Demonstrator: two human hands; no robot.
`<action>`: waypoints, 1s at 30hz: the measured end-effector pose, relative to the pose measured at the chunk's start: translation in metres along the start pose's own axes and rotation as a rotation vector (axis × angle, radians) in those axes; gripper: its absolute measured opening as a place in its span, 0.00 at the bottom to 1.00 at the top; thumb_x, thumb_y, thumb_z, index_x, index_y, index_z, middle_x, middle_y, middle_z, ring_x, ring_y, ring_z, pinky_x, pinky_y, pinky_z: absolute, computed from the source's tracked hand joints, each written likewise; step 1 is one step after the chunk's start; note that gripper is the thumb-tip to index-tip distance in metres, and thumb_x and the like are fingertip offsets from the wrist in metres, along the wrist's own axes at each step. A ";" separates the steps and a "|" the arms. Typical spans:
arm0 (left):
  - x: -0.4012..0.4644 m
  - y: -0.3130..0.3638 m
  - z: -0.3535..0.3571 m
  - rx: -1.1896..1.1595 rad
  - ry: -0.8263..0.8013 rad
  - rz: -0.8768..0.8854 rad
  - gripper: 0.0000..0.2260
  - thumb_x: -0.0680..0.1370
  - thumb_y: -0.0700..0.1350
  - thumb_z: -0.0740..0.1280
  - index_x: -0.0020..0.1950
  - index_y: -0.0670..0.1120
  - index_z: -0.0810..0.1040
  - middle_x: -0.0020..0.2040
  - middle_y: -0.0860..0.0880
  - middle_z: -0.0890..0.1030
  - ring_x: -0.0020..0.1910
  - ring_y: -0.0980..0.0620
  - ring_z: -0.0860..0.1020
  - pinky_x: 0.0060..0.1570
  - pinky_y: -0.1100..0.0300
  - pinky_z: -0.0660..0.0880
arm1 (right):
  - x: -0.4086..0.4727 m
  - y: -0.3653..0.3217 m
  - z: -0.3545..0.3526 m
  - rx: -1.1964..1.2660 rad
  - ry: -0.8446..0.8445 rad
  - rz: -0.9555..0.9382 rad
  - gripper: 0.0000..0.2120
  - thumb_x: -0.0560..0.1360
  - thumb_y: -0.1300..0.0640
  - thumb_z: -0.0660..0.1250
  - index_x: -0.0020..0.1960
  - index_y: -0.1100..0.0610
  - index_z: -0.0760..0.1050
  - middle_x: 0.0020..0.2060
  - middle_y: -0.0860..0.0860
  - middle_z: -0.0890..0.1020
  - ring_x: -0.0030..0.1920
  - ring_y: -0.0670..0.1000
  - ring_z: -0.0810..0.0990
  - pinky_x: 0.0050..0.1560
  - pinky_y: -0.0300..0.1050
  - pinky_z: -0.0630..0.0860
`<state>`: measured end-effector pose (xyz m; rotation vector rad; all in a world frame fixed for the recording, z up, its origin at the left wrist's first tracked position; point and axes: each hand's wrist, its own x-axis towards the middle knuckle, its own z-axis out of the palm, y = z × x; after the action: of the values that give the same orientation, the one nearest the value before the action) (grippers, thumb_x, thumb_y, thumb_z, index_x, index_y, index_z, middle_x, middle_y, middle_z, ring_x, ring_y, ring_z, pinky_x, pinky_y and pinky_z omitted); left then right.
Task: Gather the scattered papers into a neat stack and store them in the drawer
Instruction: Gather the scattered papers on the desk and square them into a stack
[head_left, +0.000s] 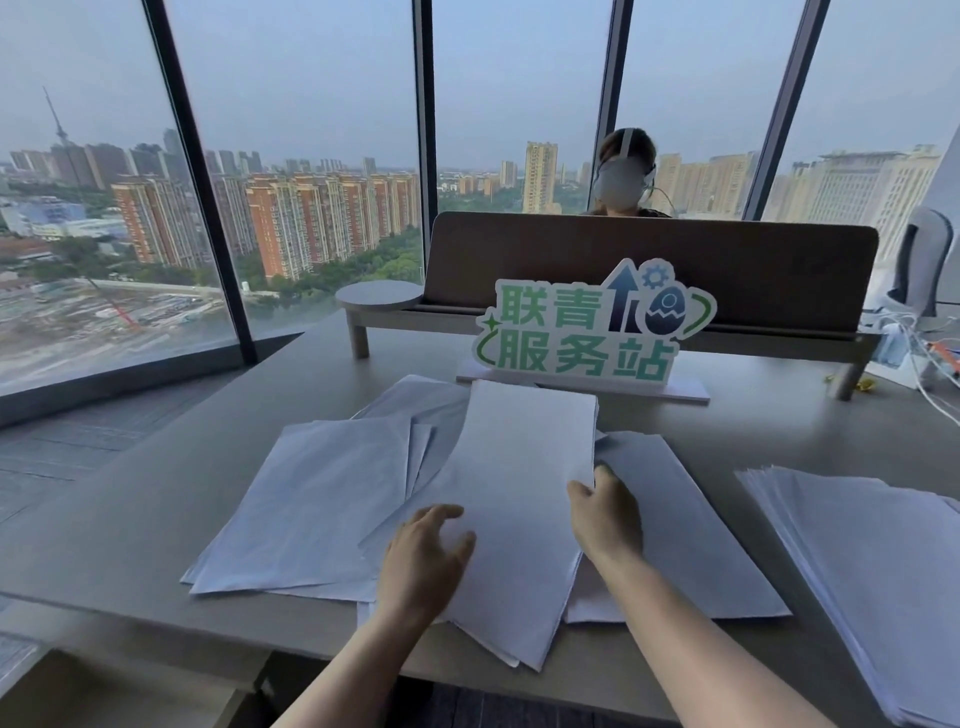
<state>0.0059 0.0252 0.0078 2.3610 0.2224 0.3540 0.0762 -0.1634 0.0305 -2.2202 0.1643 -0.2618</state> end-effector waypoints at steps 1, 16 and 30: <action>0.001 0.000 -0.002 -0.012 0.037 -0.005 0.17 0.75 0.50 0.69 0.64 0.50 0.76 0.64 0.50 0.76 0.64 0.50 0.73 0.62 0.58 0.67 | 0.000 -0.001 -0.002 0.066 0.002 -0.027 0.05 0.76 0.58 0.60 0.42 0.56 0.70 0.40 0.55 0.80 0.41 0.59 0.75 0.41 0.48 0.70; 0.011 -0.021 -0.068 -0.674 0.052 -0.325 0.18 0.64 0.54 0.75 0.50 0.46 0.82 0.43 0.50 0.85 0.45 0.49 0.82 0.47 0.54 0.78 | -0.015 -0.058 -0.010 0.623 -0.042 -0.188 0.10 0.79 0.60 0.62 0.39 0.58 0.72 0.24 0.41 0.71 0.26 0.40 0.65 0.30 0.33 0.65; 0.004 -0.097 -0.128 -0.875 0.374 -0.510 0.04 0.74 0.37 0.70 0.47 0.43 0.81 0.39 0.46 0.81 0.37 0.49 0.76 0.39 0.58 0.73 | -0.040 -0.085 0.064 0.315 -0.303 -0.127 0.11 0.78 0.61 0.60 0.46 0.58 0.81 0.39 0.51 0.83 0.37 0.52 0.79 0.33 0.40 0.72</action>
<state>-0.0364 0.1781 0.0306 1.3085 0.6752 0.5078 0.0549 -0.0542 0.0546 -1.9300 -0.1726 -0.0146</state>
